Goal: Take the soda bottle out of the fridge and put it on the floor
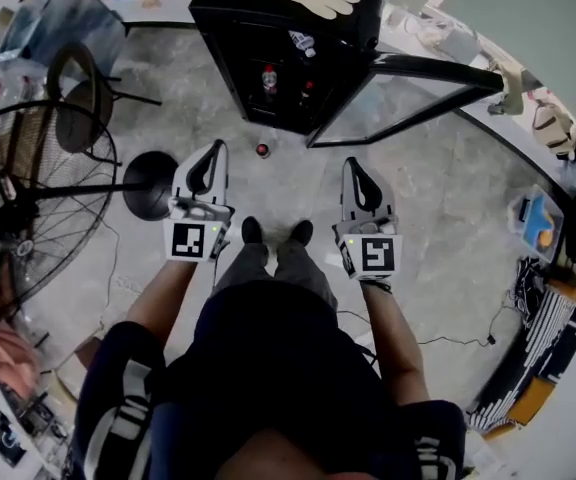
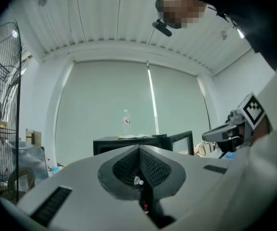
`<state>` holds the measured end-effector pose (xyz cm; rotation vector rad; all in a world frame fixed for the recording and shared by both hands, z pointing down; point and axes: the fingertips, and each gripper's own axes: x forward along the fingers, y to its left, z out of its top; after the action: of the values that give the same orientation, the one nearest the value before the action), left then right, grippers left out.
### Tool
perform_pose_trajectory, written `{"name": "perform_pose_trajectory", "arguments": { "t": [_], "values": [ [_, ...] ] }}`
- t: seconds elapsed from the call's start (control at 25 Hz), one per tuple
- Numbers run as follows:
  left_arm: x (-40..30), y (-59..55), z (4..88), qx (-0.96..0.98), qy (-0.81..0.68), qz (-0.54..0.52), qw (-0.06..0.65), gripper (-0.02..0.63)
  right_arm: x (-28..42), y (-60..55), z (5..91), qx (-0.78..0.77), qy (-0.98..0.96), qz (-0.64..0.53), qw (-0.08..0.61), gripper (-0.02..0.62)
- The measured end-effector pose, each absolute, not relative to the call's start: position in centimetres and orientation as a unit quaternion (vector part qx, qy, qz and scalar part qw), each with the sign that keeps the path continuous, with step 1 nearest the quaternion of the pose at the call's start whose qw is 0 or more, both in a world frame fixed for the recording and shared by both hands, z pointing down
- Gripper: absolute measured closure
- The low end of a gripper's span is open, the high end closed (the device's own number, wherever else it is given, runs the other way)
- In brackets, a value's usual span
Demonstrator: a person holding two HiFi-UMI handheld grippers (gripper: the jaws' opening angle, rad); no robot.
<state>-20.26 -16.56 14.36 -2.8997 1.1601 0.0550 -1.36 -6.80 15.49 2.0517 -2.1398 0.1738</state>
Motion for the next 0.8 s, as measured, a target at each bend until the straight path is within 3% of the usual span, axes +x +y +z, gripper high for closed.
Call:
{"name": "perform_pose_trajectory", "arguments": {
  "t": [0.8],
  "values": [
    [-21.5,-13.5,9.4,-0.915,0.402,0.031,0.027,0.581,0.6,-2.3,10.4,0.737,-0.672,0.034,0.061,0.577]
  ]
}}
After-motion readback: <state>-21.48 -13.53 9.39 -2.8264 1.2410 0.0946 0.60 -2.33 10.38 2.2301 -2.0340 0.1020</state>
